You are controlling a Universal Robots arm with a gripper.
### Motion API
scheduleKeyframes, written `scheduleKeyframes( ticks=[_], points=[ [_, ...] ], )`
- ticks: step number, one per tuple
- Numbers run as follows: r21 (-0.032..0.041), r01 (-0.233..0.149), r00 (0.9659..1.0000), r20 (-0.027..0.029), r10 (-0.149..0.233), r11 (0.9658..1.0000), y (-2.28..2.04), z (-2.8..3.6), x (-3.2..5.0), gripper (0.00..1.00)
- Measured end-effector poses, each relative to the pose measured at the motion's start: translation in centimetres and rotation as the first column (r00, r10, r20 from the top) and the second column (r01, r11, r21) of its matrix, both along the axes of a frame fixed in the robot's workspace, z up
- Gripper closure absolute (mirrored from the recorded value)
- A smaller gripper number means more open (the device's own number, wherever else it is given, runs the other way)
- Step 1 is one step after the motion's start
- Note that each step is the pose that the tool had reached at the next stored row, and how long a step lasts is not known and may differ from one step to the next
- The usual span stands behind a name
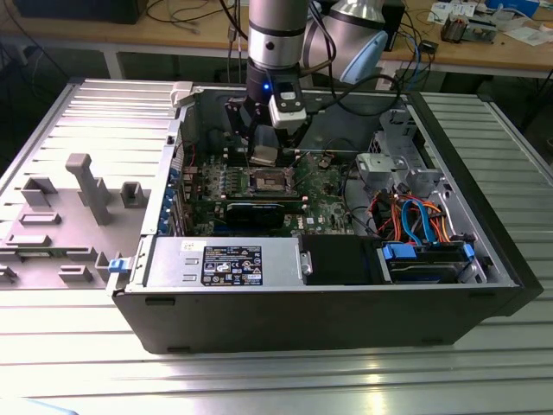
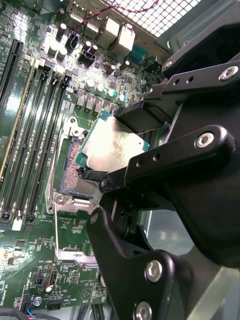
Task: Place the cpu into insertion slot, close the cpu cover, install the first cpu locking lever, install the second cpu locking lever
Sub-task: 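Place the cpu into insertion slot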
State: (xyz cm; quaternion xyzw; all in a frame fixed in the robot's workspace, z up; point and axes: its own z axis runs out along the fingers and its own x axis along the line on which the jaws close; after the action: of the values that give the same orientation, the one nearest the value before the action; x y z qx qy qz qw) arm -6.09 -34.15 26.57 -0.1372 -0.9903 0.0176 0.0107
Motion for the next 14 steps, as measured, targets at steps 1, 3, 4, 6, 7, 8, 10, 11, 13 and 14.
scheduleKeyframes(
  ticks=[1, 3, 4, 6, 7, 8, 10, 11, 13, 14],
  points=[
    [0.0000, 0.002, 1.0000, 0.0000, -0.002, 1.0000, 0.00, -0.01, 0.00, 0.45],
    [0.0000, 0.008, 1.0000, 0.0000, -0.008, 1.0000, 0.00, -0.02, 0.00, 0.45],
    [0.0000, 0.010, 0.9999, 0.0000, -0.010, 0.9999, 0.00, -0.02, 0.00, 0.45],
    [0.0000, 0.016, 0.9999, 0.0000, -0.016, 0.9999, 0.00, -0.04, 0.00, 0.45],
    [0.0000, 0.019, 0.9998, -0.0001, -0.019, 0.9998, 0.00, -0.04, 0.00, 0.45],
    [0.0000, 0.021, 0.9998, 0.0000, -0.021, 0.9998, 0.00, -0.05, 0.00, 0.45],
    [0.0000, 0.027, 0.9996, 0.0000, -0.027, 0.9996, 0.00, -0.06, 0.00, 0.45],
    [0.0000, 0.032, 0.9995, 0.0000, -0.032, 0.9995, 0.00, -0.07, 0.00, 0.45],
    [0.0000, 0.039, 0.9992, 0.0000, -0.039, 0.9992, 0.00, -0.08, 0.00, 0.45],
    [0.0000, 0.041, 0.9992, 0.0000, -0.041, 0.9992, 0.00, -0.09, 0.00, 0.45]
  ],
)
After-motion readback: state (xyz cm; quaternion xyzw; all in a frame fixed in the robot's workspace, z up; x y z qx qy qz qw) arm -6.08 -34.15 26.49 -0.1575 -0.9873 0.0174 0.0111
